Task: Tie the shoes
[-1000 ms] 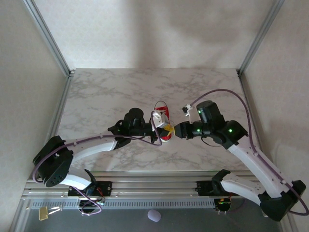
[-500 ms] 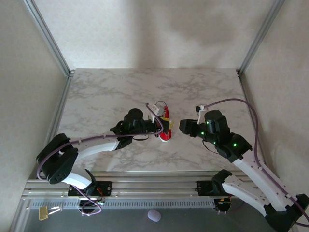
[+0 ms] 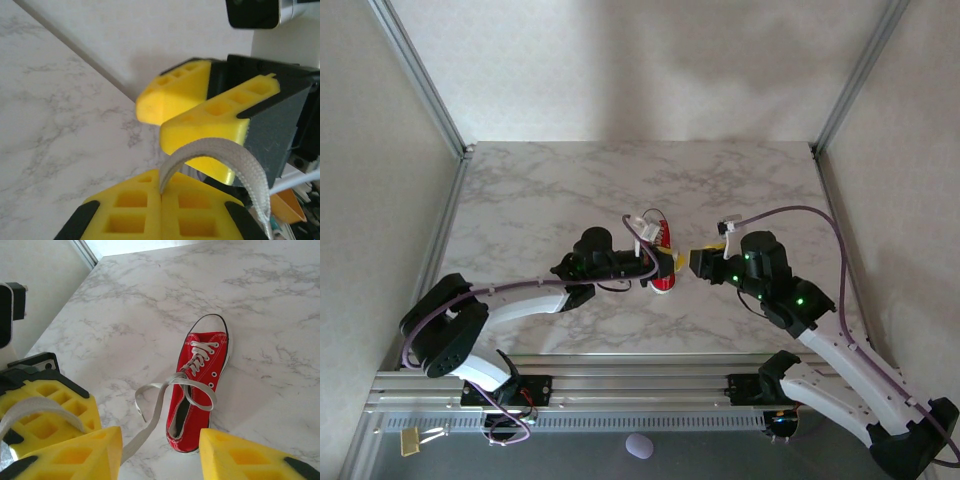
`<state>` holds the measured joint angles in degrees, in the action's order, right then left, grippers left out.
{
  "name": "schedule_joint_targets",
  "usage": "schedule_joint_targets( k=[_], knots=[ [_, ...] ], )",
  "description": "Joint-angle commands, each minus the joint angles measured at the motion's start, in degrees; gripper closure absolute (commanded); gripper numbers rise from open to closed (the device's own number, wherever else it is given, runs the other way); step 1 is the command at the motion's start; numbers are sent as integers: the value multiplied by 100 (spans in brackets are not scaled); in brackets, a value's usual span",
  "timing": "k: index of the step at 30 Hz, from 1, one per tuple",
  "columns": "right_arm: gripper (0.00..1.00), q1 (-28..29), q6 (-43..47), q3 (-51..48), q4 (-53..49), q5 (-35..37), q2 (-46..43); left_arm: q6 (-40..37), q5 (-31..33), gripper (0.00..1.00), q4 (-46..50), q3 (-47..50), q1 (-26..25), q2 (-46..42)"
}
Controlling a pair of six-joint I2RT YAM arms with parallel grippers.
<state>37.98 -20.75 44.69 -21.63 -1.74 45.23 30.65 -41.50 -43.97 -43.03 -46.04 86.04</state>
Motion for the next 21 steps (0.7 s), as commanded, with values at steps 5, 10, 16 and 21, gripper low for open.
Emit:
schedule_joint_targets(
  k=[5,10,16,21],
  knots=[
    [52,22,317,-13,589,-772,94,-187,-572,100,-227,25,-32,-87],
    [52,17,301,5,817,-1267,271,-225,-617,100,-218,55,-36,-96],
    [52,19,278,27,1006,-1635,356,-247,-689,100,-228,84,-42,-114],
    [52,17,324,108,914,-1951,481,-373,-757,100,-209,98,-40,-166]
  ],
)
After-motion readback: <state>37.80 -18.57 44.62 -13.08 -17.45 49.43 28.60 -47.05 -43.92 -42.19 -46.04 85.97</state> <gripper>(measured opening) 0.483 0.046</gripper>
